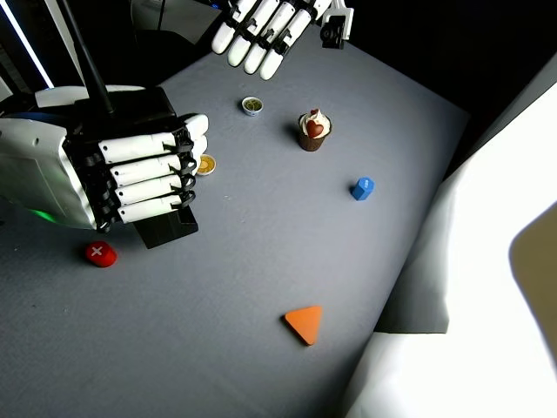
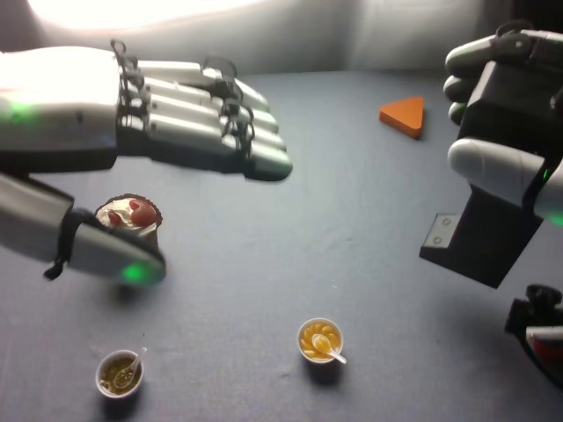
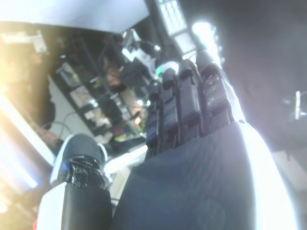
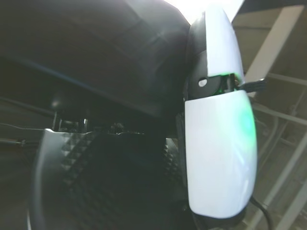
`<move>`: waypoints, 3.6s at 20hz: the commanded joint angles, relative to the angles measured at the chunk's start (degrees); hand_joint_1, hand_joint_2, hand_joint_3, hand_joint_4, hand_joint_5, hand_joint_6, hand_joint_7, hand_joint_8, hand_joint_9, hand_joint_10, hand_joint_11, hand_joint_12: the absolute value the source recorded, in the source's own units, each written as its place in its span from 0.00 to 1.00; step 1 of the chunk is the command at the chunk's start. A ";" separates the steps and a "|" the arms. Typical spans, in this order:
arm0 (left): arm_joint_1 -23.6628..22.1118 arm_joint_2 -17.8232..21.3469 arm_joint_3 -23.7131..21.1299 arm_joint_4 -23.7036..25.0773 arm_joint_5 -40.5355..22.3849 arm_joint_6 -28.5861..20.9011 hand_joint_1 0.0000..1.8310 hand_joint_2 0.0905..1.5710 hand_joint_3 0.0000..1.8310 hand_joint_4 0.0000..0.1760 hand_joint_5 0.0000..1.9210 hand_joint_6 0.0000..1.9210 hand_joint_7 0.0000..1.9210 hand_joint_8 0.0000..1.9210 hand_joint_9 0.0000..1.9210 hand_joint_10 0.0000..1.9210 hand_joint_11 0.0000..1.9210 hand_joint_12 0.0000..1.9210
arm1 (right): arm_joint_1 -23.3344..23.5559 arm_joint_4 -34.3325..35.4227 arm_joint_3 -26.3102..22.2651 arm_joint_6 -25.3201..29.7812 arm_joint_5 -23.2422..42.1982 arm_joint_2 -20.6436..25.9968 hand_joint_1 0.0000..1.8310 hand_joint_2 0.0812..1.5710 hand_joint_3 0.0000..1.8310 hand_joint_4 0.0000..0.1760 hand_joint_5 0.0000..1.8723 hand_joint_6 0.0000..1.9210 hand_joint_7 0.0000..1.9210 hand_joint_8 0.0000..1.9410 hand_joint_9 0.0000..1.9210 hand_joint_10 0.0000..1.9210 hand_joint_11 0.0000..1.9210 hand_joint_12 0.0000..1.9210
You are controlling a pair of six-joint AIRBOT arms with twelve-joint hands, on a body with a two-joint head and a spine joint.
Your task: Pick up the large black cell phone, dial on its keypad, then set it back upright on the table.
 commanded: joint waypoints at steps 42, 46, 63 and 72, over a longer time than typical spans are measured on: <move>1.50 -8.94 -4.50 -24.69 2.84 12.87 0.79 0.79 0.00 0.15 0.11 0.00 0.33 0.74 0.33 0.93 0.30 1.00 | 9.89 -7.72 -7.21 1.39 9.42 3.41 0.82 0.67 0.00 0.00 0.50 0.49 0.56 0.37 0.53 0.51 0.41 0.81; 1.02 -9.93 -5.49 -24.69 1.39 12.18 0.79 0.79 0.00 0.16 0.10 0.00 0.33 0.75 0.33 0.93 0.31 1.00 | 9.89 -7.72 -7.22 1.39 9.42 3.42 0.82 0.68 0.00 0.00 0.49 0.50 0.56 0.38 0.52 0.52 0.40 0.81; 5.23 -8.10 5.60 -24.70 -2.32 8.23 0.79 0.79 0.00 0.17 0.09 0.00 0.32 0.74 0.34 0.92 0.31 1.00 | 9.90 -7.68 -6.59 1.39 9.41 3.23 0.82 0.68 0.00 0.00 0.49 0.50 0.54 0.40 0.53 0.52 0.42 0.81; 4.80 -8.57 -1.67 -28.09 -0.83 10.53 0.79 0.79 0.00 0.15 0.11 0.00 0.32 0.74 0.33 0.93 0.30 1.00 | 9.90 -7.68 -6.60 1.39 9.39 3.11 0.82 0.68 0.00 0.00 0.49 0.51 0.53 0.41 0.52 0.53 0.41 0.82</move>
